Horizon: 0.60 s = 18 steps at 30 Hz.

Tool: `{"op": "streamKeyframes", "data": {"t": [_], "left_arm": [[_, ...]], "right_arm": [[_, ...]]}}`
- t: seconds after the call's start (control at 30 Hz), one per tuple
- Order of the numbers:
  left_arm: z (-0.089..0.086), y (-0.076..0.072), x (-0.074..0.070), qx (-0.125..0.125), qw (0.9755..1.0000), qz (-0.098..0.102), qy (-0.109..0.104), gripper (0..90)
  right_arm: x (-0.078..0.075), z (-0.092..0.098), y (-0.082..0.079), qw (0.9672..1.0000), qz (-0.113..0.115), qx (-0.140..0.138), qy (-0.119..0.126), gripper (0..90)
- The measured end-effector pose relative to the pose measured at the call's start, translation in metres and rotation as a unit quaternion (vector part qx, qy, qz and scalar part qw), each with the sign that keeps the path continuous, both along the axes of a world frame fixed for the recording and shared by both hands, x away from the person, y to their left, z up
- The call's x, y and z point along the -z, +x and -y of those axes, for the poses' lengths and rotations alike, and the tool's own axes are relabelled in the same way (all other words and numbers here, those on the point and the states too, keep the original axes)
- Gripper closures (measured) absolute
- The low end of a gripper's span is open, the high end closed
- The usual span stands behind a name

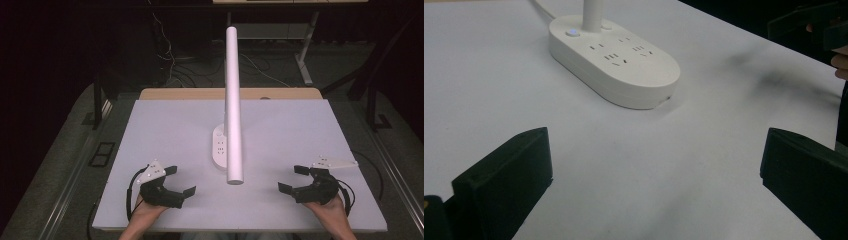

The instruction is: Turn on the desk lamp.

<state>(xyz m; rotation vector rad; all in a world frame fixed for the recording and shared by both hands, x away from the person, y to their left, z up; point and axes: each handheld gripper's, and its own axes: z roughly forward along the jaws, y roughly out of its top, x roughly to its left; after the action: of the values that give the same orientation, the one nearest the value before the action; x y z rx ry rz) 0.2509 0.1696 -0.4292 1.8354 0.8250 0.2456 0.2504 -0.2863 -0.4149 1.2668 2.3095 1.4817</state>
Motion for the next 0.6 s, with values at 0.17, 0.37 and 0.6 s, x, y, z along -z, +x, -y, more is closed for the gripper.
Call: {"op": "streamKeyframes", "data": {"t": [0.17,0.37,0.6], "left_arm": [[0.0002,-0.0003,-0.0002,0.0,1.0,0.0,0.0,0.0],[0.0,-0.0002,-0.0003,0.0,1.0,0.0,0.0,0.0],[0.0003,-0.0003,-0.0001,0.0,1.0,0.0,0.0,0.0]], "right_arm": [[0.0007,0.0,-0.0008,1.0,0.0,-0.004,-0.003,0.2],[0.0008,-0.002,-0.0003,0.9999,-0.004,-0.009,-0.009,0.2],[0.0006,-0.0019,-0.0004,0.9999,-0.007,-0.01,-0.01,0.2]]}}
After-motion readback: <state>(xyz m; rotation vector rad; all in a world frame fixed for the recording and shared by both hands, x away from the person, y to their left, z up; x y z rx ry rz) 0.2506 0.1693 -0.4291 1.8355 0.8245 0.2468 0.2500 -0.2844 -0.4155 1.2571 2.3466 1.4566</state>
